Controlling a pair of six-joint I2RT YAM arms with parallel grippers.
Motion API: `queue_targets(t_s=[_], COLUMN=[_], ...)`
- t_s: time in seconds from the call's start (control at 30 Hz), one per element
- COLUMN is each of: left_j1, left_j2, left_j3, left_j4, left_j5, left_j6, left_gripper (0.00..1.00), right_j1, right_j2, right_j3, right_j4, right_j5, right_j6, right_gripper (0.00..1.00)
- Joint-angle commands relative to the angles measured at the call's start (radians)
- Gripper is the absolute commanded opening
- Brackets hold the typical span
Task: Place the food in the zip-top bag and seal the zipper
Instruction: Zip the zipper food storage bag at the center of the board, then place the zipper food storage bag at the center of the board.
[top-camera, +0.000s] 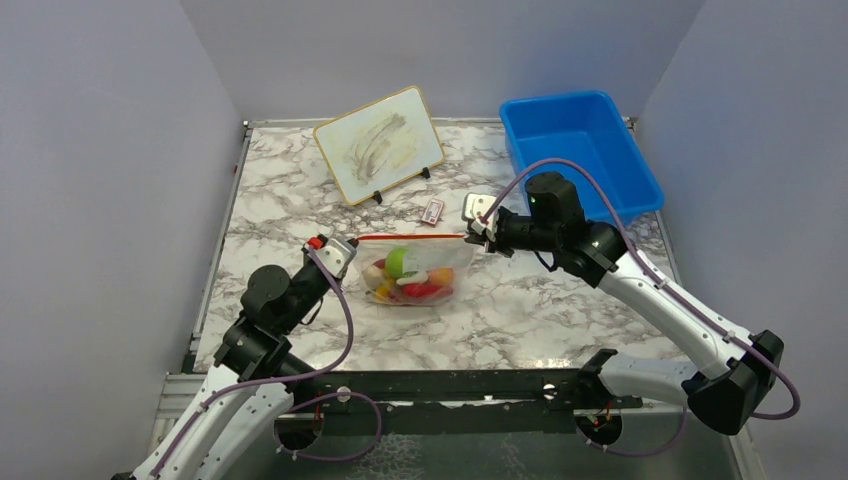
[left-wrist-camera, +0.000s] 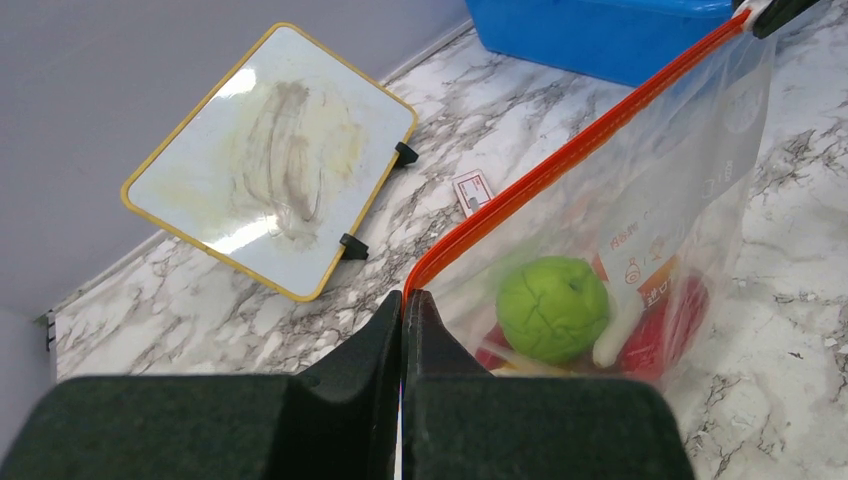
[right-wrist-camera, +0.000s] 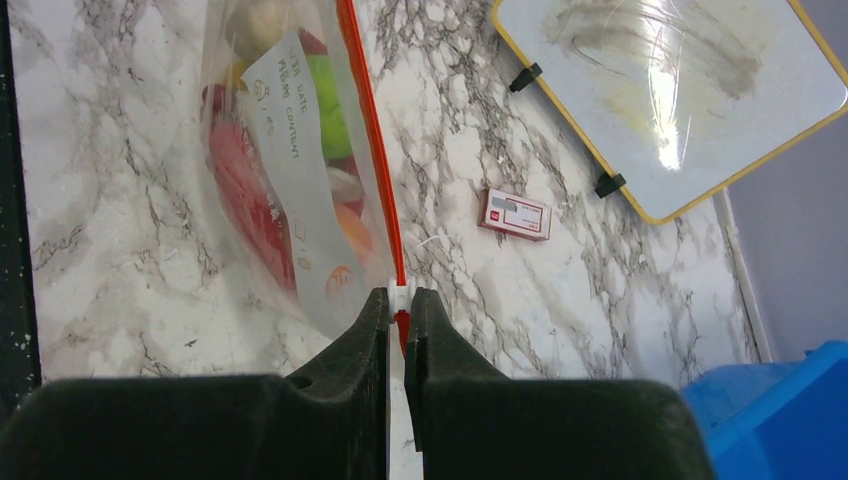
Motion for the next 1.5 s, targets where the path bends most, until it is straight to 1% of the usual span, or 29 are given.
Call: queue_targets(t_s=[0.0, 0.4, 0.63, 0.73, 0.83, 0.93, 1.03, 1.13, 1.23, 1.27, 1.33, 1.4, 1.47], left_j1=[0.005, 0.004, 0.004, 0.005, 0.005, 0.005, 0.005, 0.005, 0.005, 0.005, 0.005, 0.005, 0.005], left_j2=[-0.022, -0.026, -0.028, -0.036, -0.060, -0.090, -0.116, -0.145, -0.161, -0.162, -0.156, -0.125, -0.076], left_j3=[0.031, 0.027, 0.026, 0.037, 0.046, 0.058, 0.085, 0.113, 0.103, 0.080, 0.005, -0.066, -0.113], left_j4=[0.002, -0.005, -0.006, -0.013, -0.016, -0.027, -0.053, -0.076, -0.075, -0.060, -0.006, 0.051, 0.117], left_j5=[-0.102, -0.128, -0.131, -0.114, -0.096, -0.078, -0.070, -0.060, -0.067, -0.081, -0.107, -0.233, -0.378], left_j6=[0.020, 0.027, 0.022, 0.024, 0.030, 0.026, -0.008, -0.057, -0.101, -0.120, -0.155, -0.218, -0.261], left_gripper=[0.00, 0.00, 0.00, 0.00, 0.00, 0.00, 0.00, 0.00, 0.00, 0.00, 0.00, 0.00, 0.00], right_j1=[-0.022, -0.038, -0.041, -0.041, -0.041, -0.041, -0.041, -0.041, -0.041, -0.041, -0.041, -0.042, -0.044], right_j2=[-0.042, -0.105, -0.099, -0.109, -0.159, -0.218, -0.264, -0.308, -0.341, -0.342, -0.327, -0.277, -0.200], right_j3=[-0.002, 0.014, 0.024, 0.044, 0.045, 0.034, 0.028, 0.016, -0.041, -0.071, -0.160, -0.240, -0.278], right_j4=[-0.073, -0.140, -0.163, -0.192, -0.208, -0.215, -0.256, -0.271, -0.198, -0.156, -0.003, 0.152, 0.251], right_j5=[0.111, 0.232, 0.253, 0.193, 0.083, 0.005, -0.059, -0.158, -0.266, -0.274, -0.235, -0.161, -0.052], right_j6=[0.010, 0.054, 0.072, 0.058, 0.048, 0.060, 0.069, 0.088, 0.131, 0.155, 0.235, 0.300, 0.325], right_gripper=[0.01, 0.01, 0.01, 0.01, 0.01, 0.01, 0.01, 0.01, 0.01, 0.01, 0.01, 0.01, 0.01])
